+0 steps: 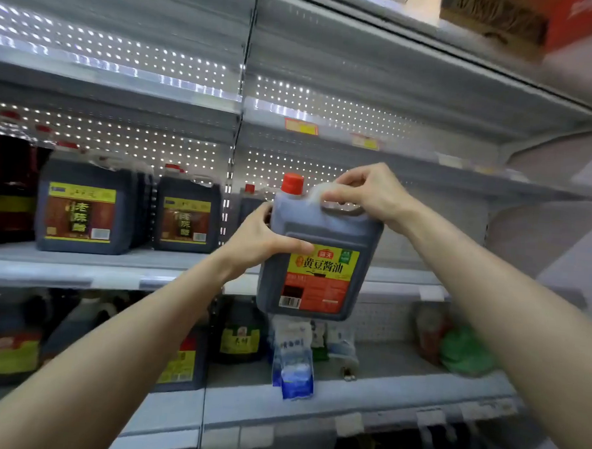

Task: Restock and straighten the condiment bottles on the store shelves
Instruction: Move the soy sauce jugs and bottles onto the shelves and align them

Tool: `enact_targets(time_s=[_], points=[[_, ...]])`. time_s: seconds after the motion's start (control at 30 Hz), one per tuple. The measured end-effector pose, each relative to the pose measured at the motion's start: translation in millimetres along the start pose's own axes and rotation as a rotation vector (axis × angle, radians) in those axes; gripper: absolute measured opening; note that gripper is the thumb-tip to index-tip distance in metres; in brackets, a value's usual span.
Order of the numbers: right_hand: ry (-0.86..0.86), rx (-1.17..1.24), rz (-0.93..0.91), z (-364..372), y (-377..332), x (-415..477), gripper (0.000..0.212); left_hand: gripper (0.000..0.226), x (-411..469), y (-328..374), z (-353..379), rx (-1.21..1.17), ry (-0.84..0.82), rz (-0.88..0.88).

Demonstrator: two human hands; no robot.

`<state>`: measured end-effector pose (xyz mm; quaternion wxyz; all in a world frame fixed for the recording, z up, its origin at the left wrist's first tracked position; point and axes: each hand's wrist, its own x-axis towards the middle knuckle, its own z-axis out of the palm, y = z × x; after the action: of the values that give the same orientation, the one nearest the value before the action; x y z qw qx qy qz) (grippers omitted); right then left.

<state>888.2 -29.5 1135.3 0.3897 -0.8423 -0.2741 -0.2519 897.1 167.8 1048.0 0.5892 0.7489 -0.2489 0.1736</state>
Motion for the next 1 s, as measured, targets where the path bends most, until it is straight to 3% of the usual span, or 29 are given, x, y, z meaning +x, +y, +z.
enact_targets(time_s=[0.2,0.5,1.0], points=[[0.062,-0.035,-0.030,-27,68,56,0.016,0.064,86,-28,40,-0.019,0.020,0.061],[0.053,-0.040,-0.121,-64,156,120,0.022,0.090,182,-62,92,0.027,0.079,0.096],[-0.051,0.133,-0.131,-48,246,194,0.021,0.076,236,-106,115,0.073,0.186,-0.044]])
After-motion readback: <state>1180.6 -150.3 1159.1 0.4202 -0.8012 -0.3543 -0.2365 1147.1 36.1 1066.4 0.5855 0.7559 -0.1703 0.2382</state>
